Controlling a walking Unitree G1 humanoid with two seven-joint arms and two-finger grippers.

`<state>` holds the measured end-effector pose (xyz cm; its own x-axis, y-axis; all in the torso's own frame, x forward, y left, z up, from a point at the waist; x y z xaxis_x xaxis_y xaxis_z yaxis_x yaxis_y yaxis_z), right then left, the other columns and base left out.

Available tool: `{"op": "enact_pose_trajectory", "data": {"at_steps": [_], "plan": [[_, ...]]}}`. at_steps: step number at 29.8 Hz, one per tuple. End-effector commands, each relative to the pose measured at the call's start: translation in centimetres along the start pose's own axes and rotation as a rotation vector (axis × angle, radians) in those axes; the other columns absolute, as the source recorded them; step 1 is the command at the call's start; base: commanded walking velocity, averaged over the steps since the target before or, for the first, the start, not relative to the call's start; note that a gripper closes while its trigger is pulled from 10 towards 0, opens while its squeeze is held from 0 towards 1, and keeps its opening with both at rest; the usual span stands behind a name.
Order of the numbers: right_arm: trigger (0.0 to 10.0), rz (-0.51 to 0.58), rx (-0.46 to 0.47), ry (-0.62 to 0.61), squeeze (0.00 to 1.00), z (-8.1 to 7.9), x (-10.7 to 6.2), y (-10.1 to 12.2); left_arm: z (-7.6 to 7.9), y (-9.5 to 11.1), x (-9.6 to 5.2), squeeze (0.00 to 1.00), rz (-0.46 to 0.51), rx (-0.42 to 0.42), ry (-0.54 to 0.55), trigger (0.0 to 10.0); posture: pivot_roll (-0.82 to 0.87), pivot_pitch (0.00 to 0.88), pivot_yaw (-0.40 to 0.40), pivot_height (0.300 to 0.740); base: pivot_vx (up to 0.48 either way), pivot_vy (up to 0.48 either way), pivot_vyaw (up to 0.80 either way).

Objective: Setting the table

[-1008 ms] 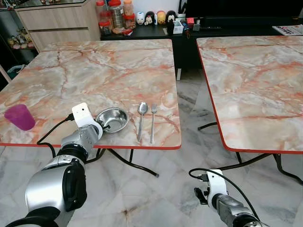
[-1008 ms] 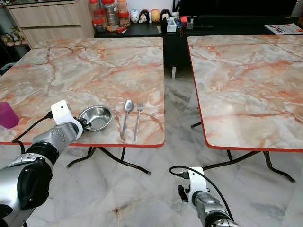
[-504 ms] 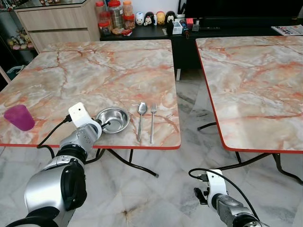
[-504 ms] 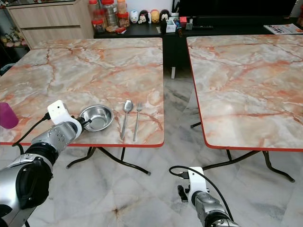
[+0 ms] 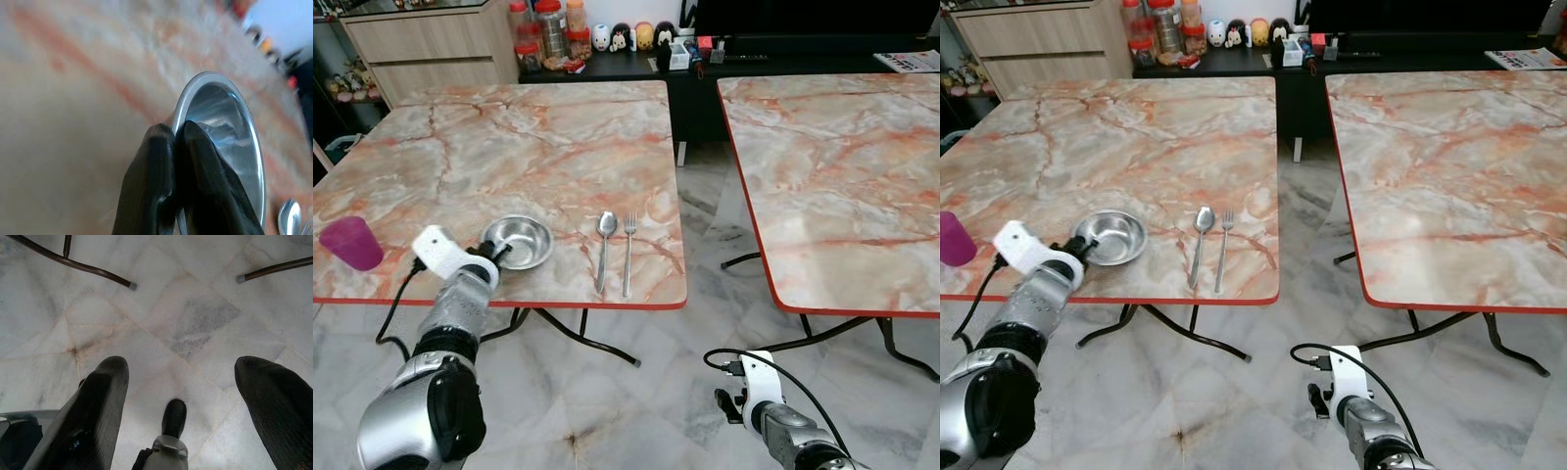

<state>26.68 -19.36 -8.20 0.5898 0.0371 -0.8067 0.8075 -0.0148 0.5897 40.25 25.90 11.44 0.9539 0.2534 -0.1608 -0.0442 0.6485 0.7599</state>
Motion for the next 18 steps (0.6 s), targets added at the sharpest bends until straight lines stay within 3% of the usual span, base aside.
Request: {"op": "enact_pose_trajectory", "data": {"at_steps": [1,4,7,10,18], "plan": [[10.0,0.007,0.010,0.006,0.00,-0.3,0.0,0.2,0.3,1.7,-0.2,0.00,0.080,-0.018,-0.042,10.0,0.03,0.036,0.045,0.740,0.000,0.000,0.00],[10.0,0.009,0.010,0.006,0.00,-0.3,0.0,0.3,-0.2,3.1,-1.0,0.00,0.134,0.019,-0.081,10.0,0.03,0.040,0.047,0.740,0.000,0.000,0.00],[10.0,0.009,0.010,0.006,0.00,-0.3,0.0,0.3,-0.2,3.1,-1.2,0.00,0.140,0.022,-0.086,10.0,0.03,0.040,0.047,0.740,0.000,0.000,0.00],[10.0,0.009,0.009,0.007,0.00,-0.3,0.0,0.2,-1.4,4.3,-3.4,0.00,0.174,0.117,-0.139,10.0,0.04,0.049,0.056,0.740,0.000,0.000,0.00],[10.0,0.008,0.007,0.007,0.00,-0.2,0.0,0.2,-4.0,5.2,-6.9,0.00,0.144,0.287,-0.171,10.0,0.04,0.061,0.071,0.740,0.000,0.000,0.00]]}}
Point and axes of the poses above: a point about 5 cm out from each wrist's last joint towards the gripper, its own x axis pointing out of the wrist towards the gripper, its own y axis along the axis of the wrist's last joint, z = x × y, the point moved 4 cm from there along x, pointing out of the wrist towards the gripper, and after that the axes turned 1 degree about x, right-handed, at the moved point
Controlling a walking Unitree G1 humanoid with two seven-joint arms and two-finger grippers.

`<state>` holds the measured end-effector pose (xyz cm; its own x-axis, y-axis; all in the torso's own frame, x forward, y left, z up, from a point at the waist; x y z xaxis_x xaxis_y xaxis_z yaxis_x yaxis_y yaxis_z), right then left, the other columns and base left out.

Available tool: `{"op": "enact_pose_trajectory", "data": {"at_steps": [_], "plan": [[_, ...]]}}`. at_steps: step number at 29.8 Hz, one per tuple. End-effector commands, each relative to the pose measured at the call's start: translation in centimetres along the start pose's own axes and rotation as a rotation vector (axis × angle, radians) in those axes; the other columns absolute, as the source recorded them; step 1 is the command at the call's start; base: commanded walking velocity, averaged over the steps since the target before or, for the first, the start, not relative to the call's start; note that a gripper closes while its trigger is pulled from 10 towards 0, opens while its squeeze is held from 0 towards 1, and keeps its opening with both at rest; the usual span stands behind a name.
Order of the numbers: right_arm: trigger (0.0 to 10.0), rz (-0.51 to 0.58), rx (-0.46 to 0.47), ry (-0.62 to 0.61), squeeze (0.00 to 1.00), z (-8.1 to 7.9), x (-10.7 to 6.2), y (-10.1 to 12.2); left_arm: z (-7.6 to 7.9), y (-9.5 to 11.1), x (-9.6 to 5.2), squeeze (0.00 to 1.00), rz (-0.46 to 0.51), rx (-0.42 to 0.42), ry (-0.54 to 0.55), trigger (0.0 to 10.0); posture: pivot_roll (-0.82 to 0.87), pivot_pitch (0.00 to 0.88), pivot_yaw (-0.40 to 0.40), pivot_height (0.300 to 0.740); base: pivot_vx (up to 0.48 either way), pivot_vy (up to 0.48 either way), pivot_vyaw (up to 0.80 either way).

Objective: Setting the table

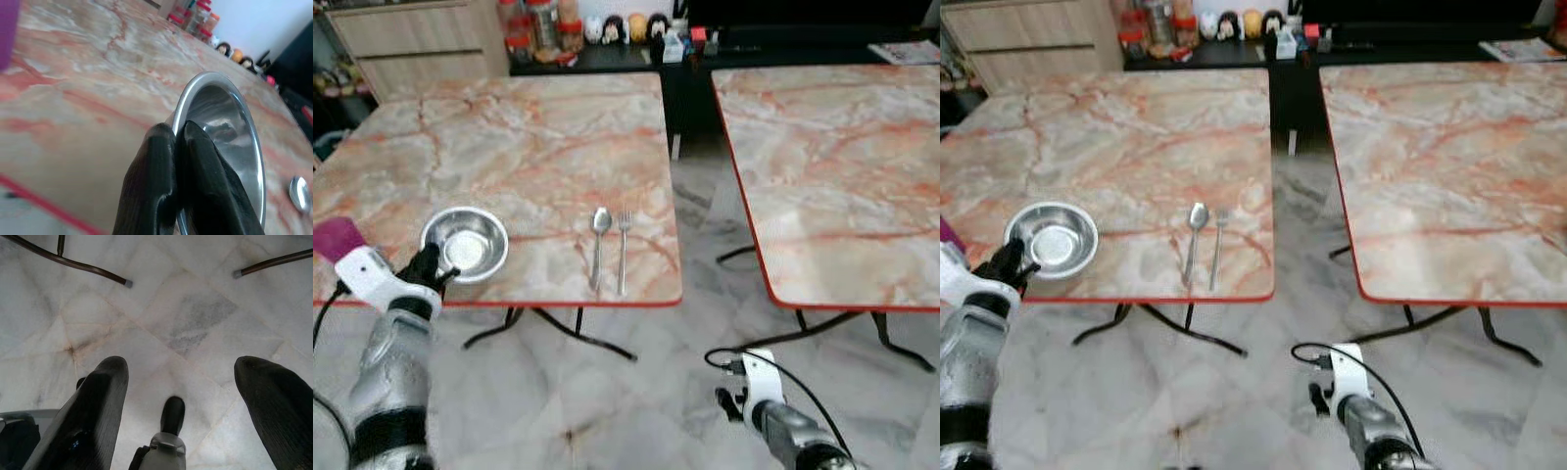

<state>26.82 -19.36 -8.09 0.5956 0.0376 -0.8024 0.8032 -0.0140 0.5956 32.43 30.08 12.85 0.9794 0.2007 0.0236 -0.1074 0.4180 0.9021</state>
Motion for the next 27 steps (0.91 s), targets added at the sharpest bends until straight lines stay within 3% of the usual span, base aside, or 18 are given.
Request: {"op": "enact_pose_trajectory", "data": {"at_steps": [1,3,4,5,11,13,18,19,23,27], "plan": [[10.0,0.001,0.008,0.006,0.00,-0.2,0.0,0.0,0.2,1.2,-0.1,0.00,0.019,0.037,-0.022,10.0,0.04,0.061,0.071,0.740,0.000,0.000,0.00],[10.0,-0.001,0.009,0.006,0.00,-0.2,0.0,-0.1,-1.1,1.4,-2.0,0.00,-0.009,0.076,-0.002,10.0,0.04,0.062,0.075,0.740,0.000,0.000,0.00],[10.0,-0.001,0.009,0.006,0.00,-0.2,0.0,-0.1,-1.1,1.4,-2.0,0.00,-0.009,0.076,-0.002,10.0,0.04,0.062,0.075,0.740,0.000,0.000,0.00],[10.0,-0.002,0.009,0.005,0.00,-0.2,0.0,-0.2,-1.6,1.7,-3.0,0.00,-0.012,0.083,0.006,10.0,0.05,0.061,0.078,0.740,0.000,0.000,0.00],[10.0,-0.004,0.009,0.005,0.00,-0.2,0.0,-0.3,-2.3,2.0,-4.7,0.00,-0.043,0.140,0.010,10.0,0.05,0.059,0.083,0.740,0.000,0.000,0.00],[10.0,-0.006,0.009,0.005,0.00,-0.2,0.0,-0.4,-4.3,1.2,-6.0,0.00,-0.144,0.279,0.059,10.0,0.05,0.056,0.085,0.740,0.000,0.000,0.00],[10.0,-0.008,0.008,0.005,0.00,-0.2,0.0,-0.5,-6.3,-0.1,-6.8,0.00,-0.279,0.413,0.125,10.0,0.05,0.049,0.087,0.740,0.000,0.000,0.00],[10.0,-0.008,0.008,0.004,0.00,-0.2,0.0,-0.5,-6.9,-1.0,-7.0,0.00,-0.346,0.481,0.135,10.0,0.05,0.046,0.088,0.740,0.000,0.000,0.00],[10.0,-0.008,0.009,0.003,0.00,-0.1,0.0,-0.5,-7.6,-2.3,-7.3,0.00,-0.446,0.557,0.144,10.0,0.05,0.047,0.085,0.740,0.000,0.000,0.00],[10.0,-0.009,0.008,0.002,0.00,-0.1,0.0,-0.5,-7.8,-5.4,-7.2,0.00,-0.588,0.617,0.149,10.0,0.04,0.051,0.083,0.740,0.000,0.000,0.00]]}}
Point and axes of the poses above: a point about 5 cm out from each wrist's last joint towards the gripper, its own x axis pointing out of the wrist towards the gripper, its own y axis along the axis of the wrist's last joint, z = x × y, the point moved 4 cm from there along x, pointing out of the wrist towards the gripper, and after that the axes turned 1 degree about x, right-handed, at the moved point
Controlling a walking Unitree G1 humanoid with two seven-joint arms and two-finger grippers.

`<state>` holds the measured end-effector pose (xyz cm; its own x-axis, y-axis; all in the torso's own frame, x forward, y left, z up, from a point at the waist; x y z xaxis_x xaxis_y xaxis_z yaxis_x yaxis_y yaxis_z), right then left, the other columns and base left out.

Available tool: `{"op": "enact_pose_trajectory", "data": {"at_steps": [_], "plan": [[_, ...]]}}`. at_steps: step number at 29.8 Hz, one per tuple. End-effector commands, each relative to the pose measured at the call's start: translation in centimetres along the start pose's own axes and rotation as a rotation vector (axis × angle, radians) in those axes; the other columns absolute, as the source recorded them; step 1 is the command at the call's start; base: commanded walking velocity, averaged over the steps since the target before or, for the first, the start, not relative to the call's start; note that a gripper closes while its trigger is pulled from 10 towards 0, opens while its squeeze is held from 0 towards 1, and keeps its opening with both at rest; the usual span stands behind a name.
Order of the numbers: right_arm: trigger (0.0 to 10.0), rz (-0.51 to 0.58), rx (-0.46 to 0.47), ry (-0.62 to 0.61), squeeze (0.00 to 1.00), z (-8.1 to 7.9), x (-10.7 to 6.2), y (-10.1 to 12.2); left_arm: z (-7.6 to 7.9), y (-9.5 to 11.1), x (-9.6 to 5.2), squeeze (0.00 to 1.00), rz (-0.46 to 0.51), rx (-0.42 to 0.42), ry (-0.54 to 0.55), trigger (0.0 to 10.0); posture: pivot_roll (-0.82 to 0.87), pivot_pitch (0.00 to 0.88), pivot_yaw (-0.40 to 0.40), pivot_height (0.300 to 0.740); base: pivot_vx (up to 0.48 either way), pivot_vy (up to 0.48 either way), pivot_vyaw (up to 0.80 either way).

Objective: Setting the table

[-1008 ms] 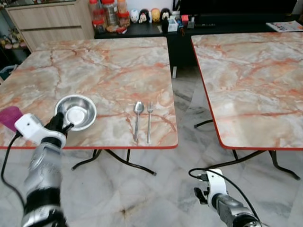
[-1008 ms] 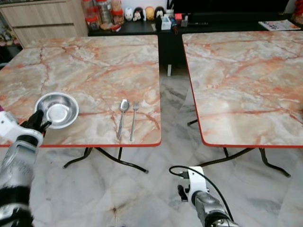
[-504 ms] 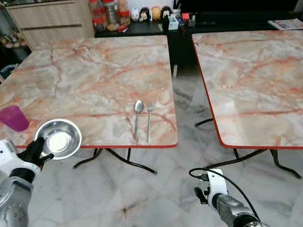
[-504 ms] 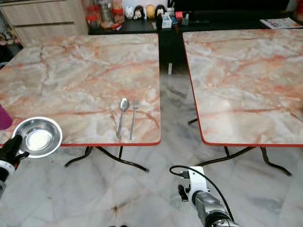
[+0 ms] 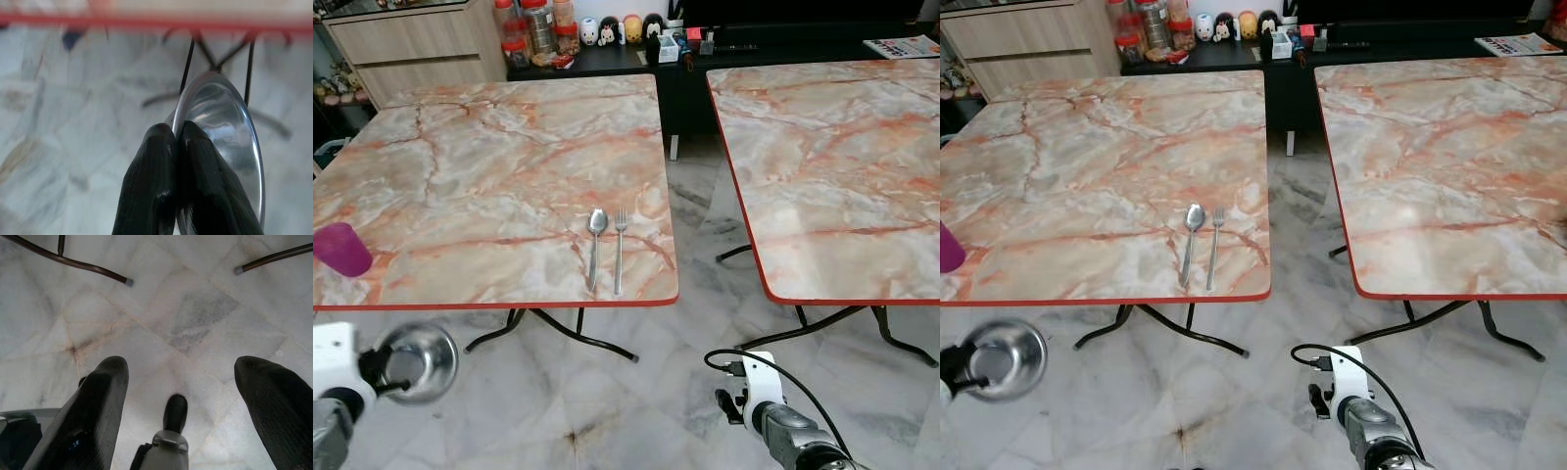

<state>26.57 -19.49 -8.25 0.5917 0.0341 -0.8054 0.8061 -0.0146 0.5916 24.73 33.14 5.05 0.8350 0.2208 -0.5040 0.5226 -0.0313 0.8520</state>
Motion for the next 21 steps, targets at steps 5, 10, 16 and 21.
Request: {"op": "enact_pose_trajectory", "data": {"at_steps": [5,10,16,21], "plan": [[10.0,-0.003,0.006,0.003,0.00,-0.2,0.0,0.0,2.7,-2.7,2.8,0.00,-0.138,0.064,-0.018,10.0,0.03,0.058,0.071,0.740,0.000,0.000,0.00],[10.0,0.000,0.006,-0.003,0.00,0.0,0.0,0.1,5.7,-3.8,5.5,0.00,-0.144,-0.042,0.007,10.0,0.01,0.059,0.060,0.740,0.000,0.000,0.00],[10.0,0.004,0.009,-0.007,0.00,0.2,0.0,0.2,7.5,-4.2,6.4,0.00,-0.127,-0.259,0.057,10.0,-0.01,0.063,0.050,0.740,0.000,0.000,0.00],[10.0,0.018,0.020,-0.005,0.00,0.4,-0.1,0.4,9.4,-6.4,6.4,0.00,-0.180,-0.367,0.083,10.0,-0.01,0.066,0.045,0.740,0.000,0.000,0.00]]}}
Point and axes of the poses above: a point about 5 cm out from each wrist's last joint towards the gripper, its own x axis pointing out of the wrist towards the gripper, its own y axis along the axis of the wrist's last joint, z = x × y, the point moved 4 cm from there along x, pointing out of the wrist towards the gripper, and after that the axes turned 1 degree about x, right-handed, at the moved point
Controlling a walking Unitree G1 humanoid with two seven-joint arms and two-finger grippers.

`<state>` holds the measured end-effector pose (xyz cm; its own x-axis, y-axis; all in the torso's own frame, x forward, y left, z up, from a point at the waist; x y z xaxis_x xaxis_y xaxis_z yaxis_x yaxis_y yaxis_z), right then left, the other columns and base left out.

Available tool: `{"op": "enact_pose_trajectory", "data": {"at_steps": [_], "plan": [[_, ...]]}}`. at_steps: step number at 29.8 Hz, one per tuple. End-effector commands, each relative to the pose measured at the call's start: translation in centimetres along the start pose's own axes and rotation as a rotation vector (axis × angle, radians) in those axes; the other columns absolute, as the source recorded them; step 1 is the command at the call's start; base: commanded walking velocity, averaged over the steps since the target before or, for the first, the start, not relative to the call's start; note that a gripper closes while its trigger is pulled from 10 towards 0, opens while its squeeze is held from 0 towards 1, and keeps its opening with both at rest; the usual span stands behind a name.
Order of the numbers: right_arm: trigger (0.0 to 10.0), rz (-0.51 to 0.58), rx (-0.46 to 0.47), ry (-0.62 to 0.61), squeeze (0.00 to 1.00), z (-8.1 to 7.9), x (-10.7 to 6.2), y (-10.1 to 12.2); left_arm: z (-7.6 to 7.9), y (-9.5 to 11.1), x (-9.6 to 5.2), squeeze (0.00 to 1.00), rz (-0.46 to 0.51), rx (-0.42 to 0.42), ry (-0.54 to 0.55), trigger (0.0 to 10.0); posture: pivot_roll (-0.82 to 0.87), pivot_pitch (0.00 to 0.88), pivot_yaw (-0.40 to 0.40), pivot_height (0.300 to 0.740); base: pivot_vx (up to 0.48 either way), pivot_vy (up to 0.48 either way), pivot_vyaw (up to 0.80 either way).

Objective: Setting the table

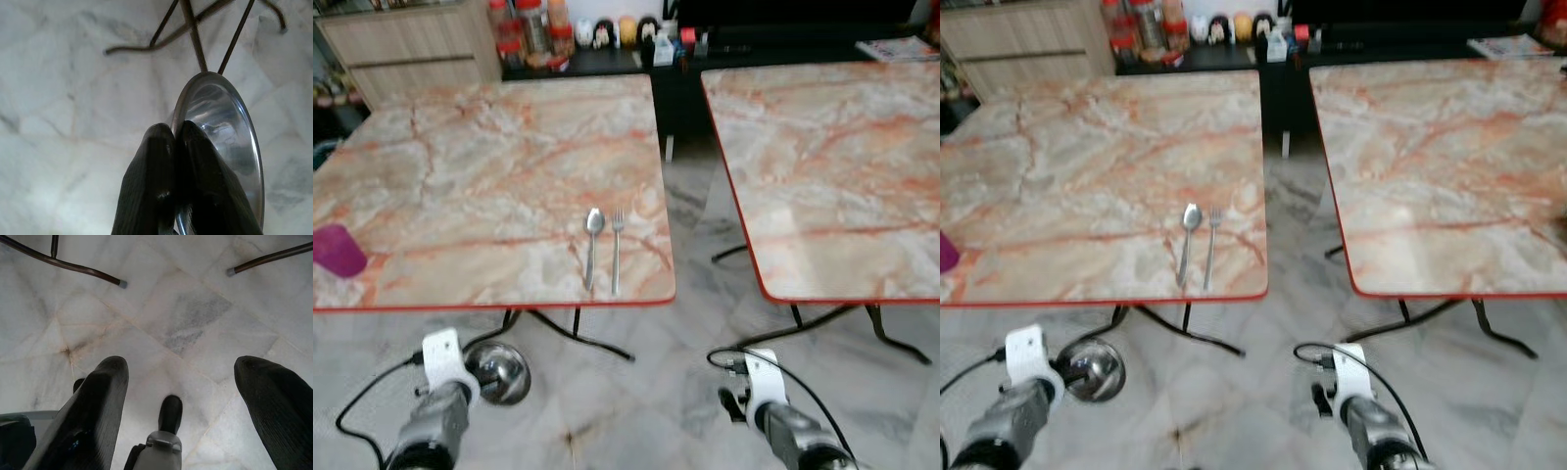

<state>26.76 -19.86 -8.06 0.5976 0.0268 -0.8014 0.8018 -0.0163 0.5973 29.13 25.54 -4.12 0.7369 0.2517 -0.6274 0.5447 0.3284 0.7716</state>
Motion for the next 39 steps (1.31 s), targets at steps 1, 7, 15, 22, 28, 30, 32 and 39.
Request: {"op": "enact_pose_trajectory", "data": {"at_steps": [1,7,15,22,28,30,32,39], "plan": [[10.0,0.010,0.017,0.002,0.00,0.0,0.0,0.2,-0.3,-1.7,-0.1,0.00,-0.041,-0.041,0.031,10.0,-0.02,0.066,0.043,0.740,0.000,0.000,0.00],[10.0,0.010,0.016,0.003,0.00,0.1,0.0,0.2,0.4,-4.6,-0.5,0.00,-0.107,0.029,0.010,10.0,-0.03,0.060,0.041,0.740,0.000,0.000,0.00],[10.0,0.013,0.016,0.001,0.00,0.2,-0.1,0.1,-1.1,-5.4,-0.8,0.00,-0.096,-0.212,0.065,10.0,-0.04,0.045,0.040,0.740,0.000,0.000,0.00],[10.0,0.013,0.013,-0.002,0.00,0.3,-0.1,0.0,-1.3,-5.7,-0.8,0.00,-0.108,-0.225,0.068,10.0,-0.05,0.031,0.043,0.740,0.000,0.000,0.00],[10.0,0.012,0.006,-0.002,0.00,0.3,-0.1,-0.1,1.5,-5.6,-0.7,0.00,-0.105,0.211,-0.094,10.0,-0.05,0.023,0.041,0.740,0.000,0.000,0.00],[10.0,0.011,0.004,-0.002,0.00,0.3,-0.1,-0.1,1.3,-5.9,-0.8,0.00,-0.112,0.212,-0.084,10.0,-0.06,0.012,0.044,0.740,0.000,0.000,0.00],[10.0,0.012,0.002,-0.002,0.00,0.3,-0.1,-0.1,0.9,-6.0,-0.8,0.00,-0.115,0.191,-0.061,10.0,-0.06,0.012,0.044,0.740,0.000,0.000,0.00],[10.0,0.010,-0.015,0.003,0.00,0.3,-0.1,-0.2,-0.4,-6.2,-0.9,0.00,-0.119,0.147,-0.012,10.0,-0.06,0.000,0.047,0.740,0.000,0.000,0.00]]}}
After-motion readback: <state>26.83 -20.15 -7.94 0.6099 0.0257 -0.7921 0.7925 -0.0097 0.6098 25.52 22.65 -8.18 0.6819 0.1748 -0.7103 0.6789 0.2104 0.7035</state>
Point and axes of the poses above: a point about 5 cm out from each wrist's last joint towards the gripper, its own x axis pointing out of the wrist towards the gripper, its own y axis along the axis of the wrist's last joint, z = x × y, the point moved 4 cm from there along x, pointing out of the wrist towards the gripper, and after that the axes turned 1 degree about x, right-handed, at the moved point
